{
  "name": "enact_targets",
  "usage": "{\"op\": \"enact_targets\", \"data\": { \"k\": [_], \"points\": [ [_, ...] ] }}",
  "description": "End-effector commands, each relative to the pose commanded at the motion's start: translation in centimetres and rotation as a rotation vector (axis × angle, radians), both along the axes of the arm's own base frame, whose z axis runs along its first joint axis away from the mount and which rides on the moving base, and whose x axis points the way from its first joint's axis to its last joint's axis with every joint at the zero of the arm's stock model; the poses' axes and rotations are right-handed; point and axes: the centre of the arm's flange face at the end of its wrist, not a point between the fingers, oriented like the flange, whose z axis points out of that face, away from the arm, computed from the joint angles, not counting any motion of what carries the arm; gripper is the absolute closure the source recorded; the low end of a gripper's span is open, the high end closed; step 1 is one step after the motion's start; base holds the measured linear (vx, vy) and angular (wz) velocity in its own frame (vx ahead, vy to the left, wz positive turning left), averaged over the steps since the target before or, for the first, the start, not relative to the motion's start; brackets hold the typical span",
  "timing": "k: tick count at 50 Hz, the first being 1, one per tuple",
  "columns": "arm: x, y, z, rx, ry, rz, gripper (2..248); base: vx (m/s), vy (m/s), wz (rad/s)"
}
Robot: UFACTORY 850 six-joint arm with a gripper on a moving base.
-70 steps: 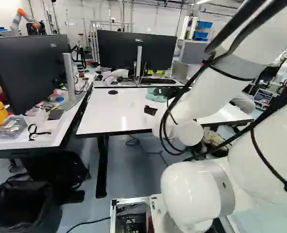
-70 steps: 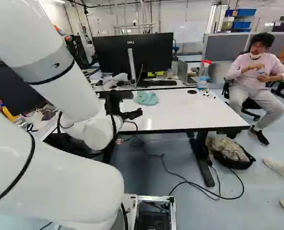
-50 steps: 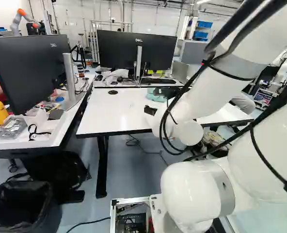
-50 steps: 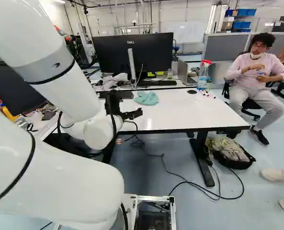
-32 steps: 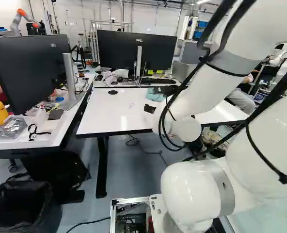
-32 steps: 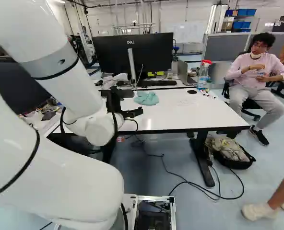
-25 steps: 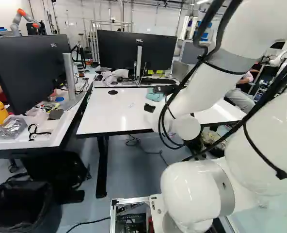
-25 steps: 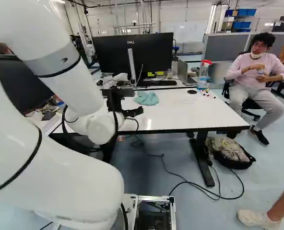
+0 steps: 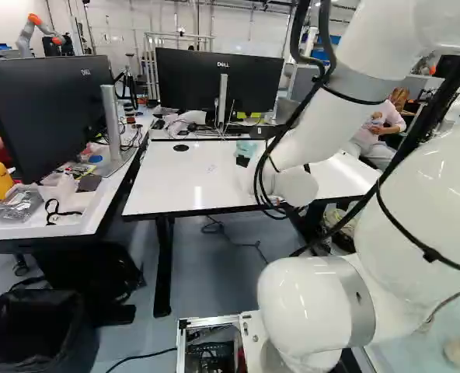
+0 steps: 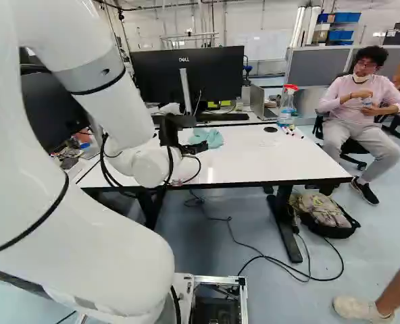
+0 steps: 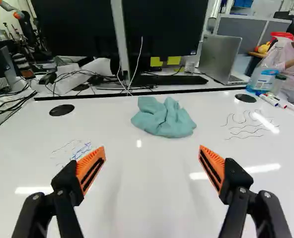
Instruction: Clean the table with the green towel
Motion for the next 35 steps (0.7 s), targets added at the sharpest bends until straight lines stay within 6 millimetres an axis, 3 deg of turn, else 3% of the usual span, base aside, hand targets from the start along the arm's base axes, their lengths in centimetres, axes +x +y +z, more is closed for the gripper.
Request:
{"op": "enact_targets", "data": {
  "k": [18, 35],
  "points": [
    [3.3, -1.4, 1.9, -0.004, -0.043, -0.033, 3, 0.000, 0.000, 0.000],
    [6.9, -2.6, 2.0, -0.004, -0.041, -0.053, 3, 0.000, 0.000, 0.000]
  ]
}}
